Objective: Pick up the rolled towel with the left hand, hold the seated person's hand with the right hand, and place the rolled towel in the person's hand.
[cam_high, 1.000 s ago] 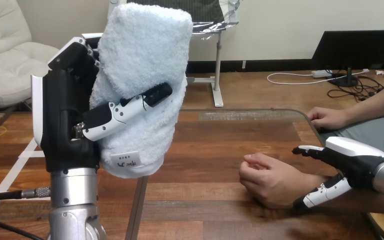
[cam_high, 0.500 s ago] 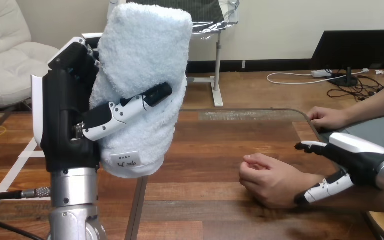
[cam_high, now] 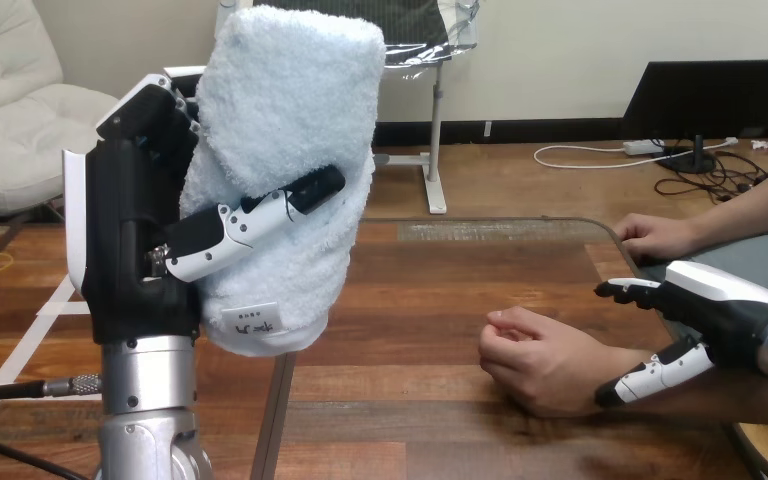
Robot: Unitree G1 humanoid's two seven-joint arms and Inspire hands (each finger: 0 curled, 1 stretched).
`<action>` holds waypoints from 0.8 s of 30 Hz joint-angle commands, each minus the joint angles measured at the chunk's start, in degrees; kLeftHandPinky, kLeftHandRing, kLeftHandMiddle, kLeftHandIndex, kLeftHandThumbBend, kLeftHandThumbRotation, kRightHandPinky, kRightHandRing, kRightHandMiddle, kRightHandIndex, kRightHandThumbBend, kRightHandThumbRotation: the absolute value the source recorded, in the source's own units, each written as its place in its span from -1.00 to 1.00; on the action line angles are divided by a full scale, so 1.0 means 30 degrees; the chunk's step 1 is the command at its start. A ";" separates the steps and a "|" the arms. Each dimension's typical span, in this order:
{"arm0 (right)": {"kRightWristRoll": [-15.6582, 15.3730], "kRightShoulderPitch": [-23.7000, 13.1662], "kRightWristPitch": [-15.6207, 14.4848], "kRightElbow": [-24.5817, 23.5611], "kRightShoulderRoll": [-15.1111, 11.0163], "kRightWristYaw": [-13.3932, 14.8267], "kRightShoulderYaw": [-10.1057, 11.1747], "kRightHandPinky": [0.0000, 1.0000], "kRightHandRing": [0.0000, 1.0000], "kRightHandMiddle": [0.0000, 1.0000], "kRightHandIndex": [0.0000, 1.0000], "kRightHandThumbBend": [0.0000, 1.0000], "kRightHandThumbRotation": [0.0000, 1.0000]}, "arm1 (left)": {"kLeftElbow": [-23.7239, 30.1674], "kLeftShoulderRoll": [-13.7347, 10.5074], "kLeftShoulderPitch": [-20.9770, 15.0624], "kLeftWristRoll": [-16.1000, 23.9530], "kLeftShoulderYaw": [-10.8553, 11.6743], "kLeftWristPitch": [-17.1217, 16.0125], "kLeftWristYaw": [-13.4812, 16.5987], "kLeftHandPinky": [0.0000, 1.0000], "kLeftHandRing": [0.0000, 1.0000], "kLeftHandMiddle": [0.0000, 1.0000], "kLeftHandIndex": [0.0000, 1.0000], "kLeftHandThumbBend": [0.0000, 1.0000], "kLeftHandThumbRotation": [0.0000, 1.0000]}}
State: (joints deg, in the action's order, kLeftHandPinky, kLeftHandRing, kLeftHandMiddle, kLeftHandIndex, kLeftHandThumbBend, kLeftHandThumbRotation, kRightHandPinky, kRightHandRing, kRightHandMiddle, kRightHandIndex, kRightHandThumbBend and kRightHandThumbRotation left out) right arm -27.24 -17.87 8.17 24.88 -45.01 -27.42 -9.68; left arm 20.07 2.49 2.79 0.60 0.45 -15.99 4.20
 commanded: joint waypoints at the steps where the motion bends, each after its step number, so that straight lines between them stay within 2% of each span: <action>1: -0.0184 -0.1358 -0.0020 -0.0808 -0.0883 -0.0045 0.0365 0.68 0.88 0.88 0.88 1.00 -0.12 | 0.0320 0.0037 -0.1268 0.0232 -0.0113 -0.0307 0.0024 -0.72 -0.60 -0.46 -0.26 0.08 -1.00; 12: -0.0711 -0.1535 0.0561 -0.0232 -0.1225 -0.0218 0.0047 0.66 0.86 0.85 0.85 1.00 -0.07 | 0.0382 0.0031 -0.1271 0.0167 -0.0108 -0.0280 -0.0006 -0.72 -0.60 -0.47 -0.26 0.08 -1.00; 20: -0.1001 -0.1649 0.1053 0.0146 -0.1459 -0.0487 -0.0164 0.66 0.85 0.84 0.83 1.00 -0.11 | 0.0504 0.0124 -0.1221 0.0109 -0.0142 -0.0111 0.0053 -0.72 -0.60 -0.47 -0.26 0.10 -1.00; 24: -0.1388 -0.1653 0.0992 0.0111 -0.1587 -0.0787 -0.0397 0.66 0.85 0.85 0.83 1.00 -0.13 | 0.0384 0.0068 -0.1269 0.0046 -0.0121 -0.0300 -0.0028 -0.72 -0.60 -0.47 -0.26 0.10 -1.00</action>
State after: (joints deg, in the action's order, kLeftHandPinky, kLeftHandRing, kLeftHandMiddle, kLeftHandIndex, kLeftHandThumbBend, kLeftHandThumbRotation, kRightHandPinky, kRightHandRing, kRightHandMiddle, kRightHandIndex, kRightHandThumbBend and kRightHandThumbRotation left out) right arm -30.43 -18.38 10.55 25.35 -47.95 -29.28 -10.08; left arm 20.07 2.50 2.79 0.60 0.45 -15.98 4.22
